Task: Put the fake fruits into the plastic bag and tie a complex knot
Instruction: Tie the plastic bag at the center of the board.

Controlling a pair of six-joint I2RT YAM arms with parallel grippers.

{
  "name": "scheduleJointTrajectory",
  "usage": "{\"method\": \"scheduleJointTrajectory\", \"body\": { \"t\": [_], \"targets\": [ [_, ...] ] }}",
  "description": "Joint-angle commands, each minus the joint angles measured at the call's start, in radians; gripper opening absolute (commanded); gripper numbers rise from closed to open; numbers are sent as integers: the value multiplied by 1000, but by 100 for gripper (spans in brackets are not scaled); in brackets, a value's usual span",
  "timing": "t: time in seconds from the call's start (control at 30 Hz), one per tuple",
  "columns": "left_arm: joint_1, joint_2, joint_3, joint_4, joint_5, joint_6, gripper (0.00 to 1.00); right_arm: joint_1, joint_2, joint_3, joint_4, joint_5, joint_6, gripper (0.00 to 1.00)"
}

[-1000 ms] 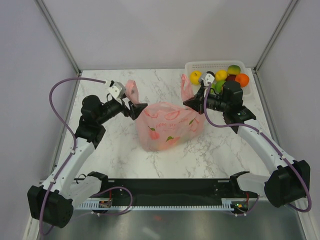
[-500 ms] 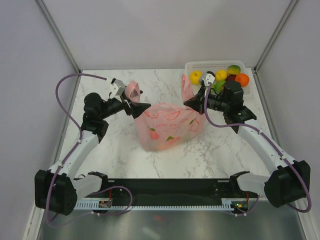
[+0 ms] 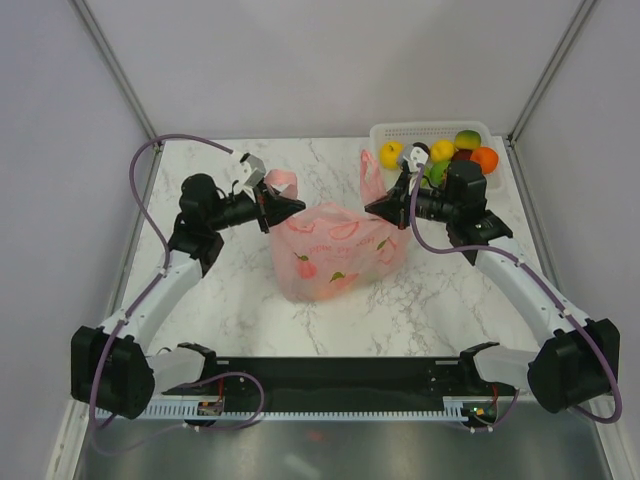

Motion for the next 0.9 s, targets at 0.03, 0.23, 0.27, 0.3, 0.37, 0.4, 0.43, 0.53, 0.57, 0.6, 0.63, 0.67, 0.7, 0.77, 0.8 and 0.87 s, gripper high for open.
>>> {"method": "scheduleJointTrajectory", "body": {
  "t": [0.03, 0.23, 0.27, 0.3, 0.37, 0.4, 0.43, 0.53, 0.57, 0.6, 0.63, 0.67, 0.7, 0.77, 0.8, 0.87],
  "targets": [
    [-114, -67, 103, -265, -242, 248, 2, 4, 14, 55, 46, -67, 17, 0],
    [-320, -12, 201, -489, -656, 471, 2, 26, 48, 78, 53, -73, 51, 0],
    [-369, -1, 222, -512, -692, 507, 2, 33, 51, 81, 55, -73, 54, 0],
    [-388, 12, 229, -539, -763, 521, 2, 35, 55, 81, 55, -76, 55, 0],
    [-441, 49, 247, -562, -856, 567, 2, 44, 58, 80, 53, -78, 57, 0],
    [-457, 62, 250, -570, -893, 580, 2, 47, 55, 78, 53, -81, 57, 0],
    [-472, 74, 256, -582, -929, 595, 2, 49, 55, 77, 53, -84, 57, 0],
    [-538, 147, 295, -611, -1104, 684, 2, 50, 55, 75, 49, -102, 56, 0],
    [-564, 164, 313, -616, -1144, 726, 2, 50, 55, 75, 46, -114, 57, 0],
    [-573, 193, 322, -615, -1208, 741, 2, 49, 55, 77, 34, -122, 51, 0],
    [-576, 203, 331, -616, -1226, 744, 2, 50, 55, 77, 29, -133, 48, 0],
    [-578, 209, 347, -616, -1235, 739, 2, 50, 55, 78, 21, -136, 43, 0],
    [-578, 212, 350, -616, -1223, 738, 2, 50, 52, 80, 20, -138, 36, 0],
    [-584, 212, 350, -613, -1203, 739, 2, 50, 49, 80, -22, -138, 25, 0],
    [-584, 214, 350, -615, -1206, 741, 2, 50, 45, 80, -40, -136, 20, 0],
    [-587, 217, 350, -615, -1210, 739, 2, 49, 40, 77, -58, -133, 3, 3]
  ]
}}
